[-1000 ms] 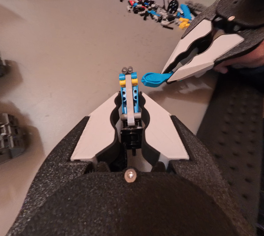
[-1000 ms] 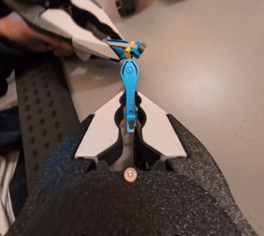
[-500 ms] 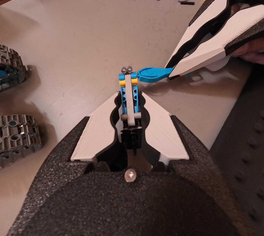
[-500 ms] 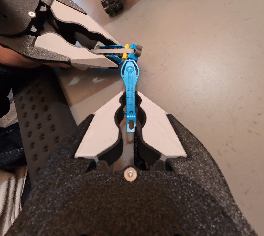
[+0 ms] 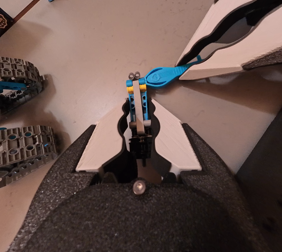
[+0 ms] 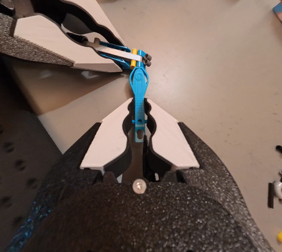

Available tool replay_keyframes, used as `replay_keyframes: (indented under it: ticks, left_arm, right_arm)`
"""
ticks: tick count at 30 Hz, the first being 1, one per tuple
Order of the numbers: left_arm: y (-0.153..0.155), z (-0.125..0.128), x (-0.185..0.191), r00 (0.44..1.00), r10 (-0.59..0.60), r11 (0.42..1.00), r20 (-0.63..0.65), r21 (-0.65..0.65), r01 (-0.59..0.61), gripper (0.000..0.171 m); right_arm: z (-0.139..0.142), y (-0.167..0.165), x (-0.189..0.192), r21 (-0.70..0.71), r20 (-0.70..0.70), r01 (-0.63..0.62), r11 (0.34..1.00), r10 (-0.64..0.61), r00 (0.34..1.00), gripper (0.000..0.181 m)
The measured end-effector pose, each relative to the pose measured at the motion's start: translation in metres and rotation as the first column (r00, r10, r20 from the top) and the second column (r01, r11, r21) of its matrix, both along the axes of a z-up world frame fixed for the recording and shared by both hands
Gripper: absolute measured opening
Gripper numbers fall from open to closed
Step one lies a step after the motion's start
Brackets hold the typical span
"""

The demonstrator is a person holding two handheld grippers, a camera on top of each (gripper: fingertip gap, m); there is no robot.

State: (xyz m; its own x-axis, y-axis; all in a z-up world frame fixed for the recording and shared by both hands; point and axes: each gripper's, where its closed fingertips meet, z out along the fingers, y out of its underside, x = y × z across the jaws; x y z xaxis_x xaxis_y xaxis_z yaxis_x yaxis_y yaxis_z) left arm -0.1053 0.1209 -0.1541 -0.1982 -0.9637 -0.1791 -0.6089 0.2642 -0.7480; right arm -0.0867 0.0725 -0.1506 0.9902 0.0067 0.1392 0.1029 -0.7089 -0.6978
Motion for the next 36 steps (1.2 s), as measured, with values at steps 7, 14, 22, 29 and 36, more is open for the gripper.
replay_keyframes:
  ticks: [7,14,22,29,36]
  left_arm:
    - [0.001,-0.004,0.000,1.000,0.004,1.000,-0.029,-0.024,-0.004,0.023]
    - [0.001,-0.004,0.000,1.000,-0.003,1.000,-0.024,-0.017,0.002,0.023]
    - [-0.002,-0.004,-0.001,1.000,-0.020,1.000,-0.023,-0.005,0.020,0.023]
    - [-0.002,-0.004,-0.001,0.999,-0.021,1.000,-0.024,-0.012,0.020,0.023]
    - [0.014,-0.005,-0.001,0.997,0.064,0.997,-0.033,-0.036,-0.065,0.024]
  right_arm:
    - [-0.010,0.001,-0.005,-0.004,-0.272,-0.015,1.000,0.014,0.962,0.015]
    - [-0.009,0.014,-0.009,-0.006,-0.253,-0.047,0.999,0.044,0.967,0.043]
    - [-0.012,0.031,-0.007,-0.055,-0.161,-0.062,0.997,0.053,0.985,0.026]
    - [-0.011,0.031,-0.008,-0.026,-0.110,-0.069,0.997,0.065,0.992,0.024]
    - [-0.008,0.028,-0.012,-0.004,-0.159,-0.079,0.997,0.077,0.984,0.024]
